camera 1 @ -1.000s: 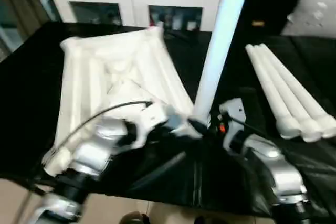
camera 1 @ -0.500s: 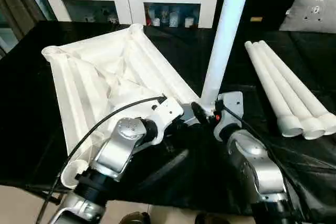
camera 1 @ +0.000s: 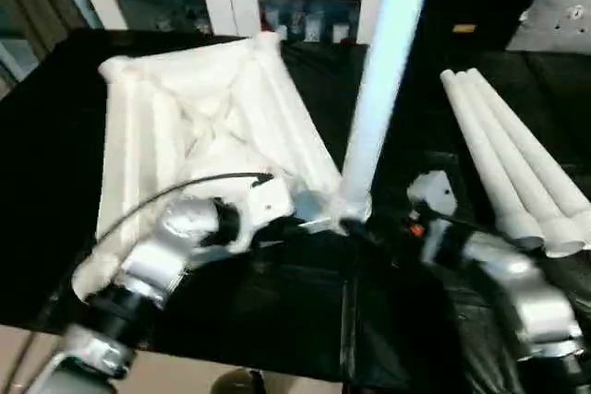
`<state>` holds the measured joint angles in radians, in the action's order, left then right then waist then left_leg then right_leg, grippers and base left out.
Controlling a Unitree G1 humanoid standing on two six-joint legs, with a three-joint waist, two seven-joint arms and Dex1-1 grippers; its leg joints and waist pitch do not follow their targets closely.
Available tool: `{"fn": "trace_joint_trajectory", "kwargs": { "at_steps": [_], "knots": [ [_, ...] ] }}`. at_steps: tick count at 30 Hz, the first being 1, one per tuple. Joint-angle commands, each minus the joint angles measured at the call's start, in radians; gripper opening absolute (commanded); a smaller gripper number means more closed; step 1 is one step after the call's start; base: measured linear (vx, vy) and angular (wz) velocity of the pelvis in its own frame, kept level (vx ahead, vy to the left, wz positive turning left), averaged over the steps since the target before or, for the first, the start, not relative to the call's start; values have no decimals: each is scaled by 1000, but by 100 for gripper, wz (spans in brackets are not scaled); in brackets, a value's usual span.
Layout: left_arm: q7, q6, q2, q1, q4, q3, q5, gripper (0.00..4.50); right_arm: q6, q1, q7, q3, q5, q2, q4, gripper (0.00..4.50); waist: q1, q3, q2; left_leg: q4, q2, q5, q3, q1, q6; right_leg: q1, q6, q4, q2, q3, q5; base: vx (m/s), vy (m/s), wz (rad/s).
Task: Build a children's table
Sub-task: Rotate leg to tighten
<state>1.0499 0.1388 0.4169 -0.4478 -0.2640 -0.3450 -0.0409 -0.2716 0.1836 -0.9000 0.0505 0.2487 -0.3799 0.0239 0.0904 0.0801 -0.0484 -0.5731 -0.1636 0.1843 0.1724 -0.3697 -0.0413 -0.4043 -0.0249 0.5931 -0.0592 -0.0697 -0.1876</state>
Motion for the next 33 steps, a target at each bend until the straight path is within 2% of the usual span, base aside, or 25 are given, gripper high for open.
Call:
{"fn": "trace_joint_trajectory", "kwargs": {
  "at_steps": [1, 2, 4, 6, 9, 10, 12, 14, 15, 17, 20, 21, 22, 25, 26, 27, 33],
  "knots": [
    [62, -26, 16, -3, -31, -35, -16, 0, 22, 33, -75, 23, 22, -18, 25, 445, 8, -80, 20, 47, -66, 88, -23, 1, 144, 66, -233, -56, -99, 52, -95, 0, 0, 0],
    [76, -35, 21, -8, -37, -39, -13, 0, 31, 44, -98, 29, 22, -28, 40, 445, 12, -77, 16, 48, -68, 116, -22, 4, 123, 61, -228, -60, -100, 53, -157, -51, 4, -1],
    [139, -56, 31, -18, -48, -50, 14, 0, 58, 87, -174, 57, 13, -59, 96, 445, 17, -75, 18, 51, -70, 153, -22, 8, 95, 60, -214, -66, -103, 55, -232, -51, 7, 0],
    [191, -74, 40, -24, -52, -65, 31, 0, 87, 122, -221, 79, -2, -75, 145, 445, 23, -75, 18, 49, -71, 171, -21, 9, 75, 55, -209, -66, -101, 56, -261, 0, 0, 0],
    [232, -93, 50, -33, -65, -81, 36, 0, 118, 161, -269, 102, -16, -85, 197, 445, 31, -79, 18, 47, -70, 164, -20, 9, 70, 55, -214, -61, -100, 56, -248, 0, 0, 0],
    [252, -106, 53, -40, -78, -88, 35, 0, 133, 178, -298, 114, -23, -90, 219, 445, 39, -80, 18, 43, -72, 166, -17, 15, 72, 49, -218, -60, -100, 58, -241, 0, 0, 0],
    [261, -127, 55, -48, -97, -91, 26, 0, 142, 191, -327, 127, -30, -95, 234, 409, 47, -81, 20, 42, -72, 152, -18, 9, 74, 53, -215, -57, -100, 58, -234, 0, 0, 0],
    [269, -145, 56, -56, -116, -94, 17, 0, 152, 201, -347, 138, -33, -99, 248, 407, 56, -85, 23, 40, -72, 143, -18, 10, 77, 53, -210, -54, -100, 57, -224, 0, 0, 0],
    [279, -163, 56, -66, -141, -96, 13, 0, 169, 218, -379, 155, -30, -104, 276, 396, 57, -85, 25, 39, -71, 141, -19, 7, 76, 54, -211, -53, -101, 56, -225, 0, 0, 0],
    [281, -168, 56, -70, -149, -98, 11, 0, 176, 223, -393, 162, -30, -107, 286, 369, 59, -86, 23, 40, -72, 148, -19, 9, 70, 53, -207, -54, -101, 56, -234, 0, 0, 0],
    [286, -179, 56, -78, -165, -101, 12, 0, 182, 232, -428, 173, -30, -111, 305, 364, 60, -88, 27, 40, -73, 162, -20, 9, 64, 54, -208, -53, -100, 54, -228, 0, 0, 0],
    [287, -183, 56, -80, -169, -102, 11, 0, 180, 233, -437, 177, -30, -113, 307, 334, 60, -88, 27, 41, -74, 165, -20, 10, 63, 54, -210, -53, -100, 54, -227, 0, 0, 0],
    [288, -188, 56, -83, -176, -103, 9, 0, 180, 234, -446, 180, -31, -115, 311, 325, 61, -89, 27, 40, -74, 168, -20, 11, 63, 53, -213, -53, -100, 54, -223, 0, 0, 0],
    [292, -206, 54, -93, -201, -104, 7, 0, 179, 237, -474, 192, -31, -124, 321, 321, 63, -90, 29, 40, -73, 170, -20, 10, 62, 55, -211, -53, -100, 54, -232, 0, 0, 0],
    [292, -208, 54, -95, -205, -104, 7, 0, 180, 238, -476, 193, -31, -125, 324, 292, 65, -90, 28, 39, -74, 172, -19, 12, 61, 53, -211, -54, -100, 54, -238, 0, 0, 0],
    [292, -209, 53, -96, -207, -103, 8, 0, 180, 239, -477, 193, -30, -125, 327, 283, 67, -90, 27, 39, -74, 170, -19, 11, 61, 53, -210, -54, -101, 54, -238, 0, 0, 0],
    [294, -212, 52, -97, -212, -100, 12, 0, 159, 239, -494, 193, -20, -116, 334, 261, 73, -91, 28, 39, -75, 167, -20, 10, 57, 54, -211, -52, -100, 54, -232, 0, 0, 0]
  ]
}}
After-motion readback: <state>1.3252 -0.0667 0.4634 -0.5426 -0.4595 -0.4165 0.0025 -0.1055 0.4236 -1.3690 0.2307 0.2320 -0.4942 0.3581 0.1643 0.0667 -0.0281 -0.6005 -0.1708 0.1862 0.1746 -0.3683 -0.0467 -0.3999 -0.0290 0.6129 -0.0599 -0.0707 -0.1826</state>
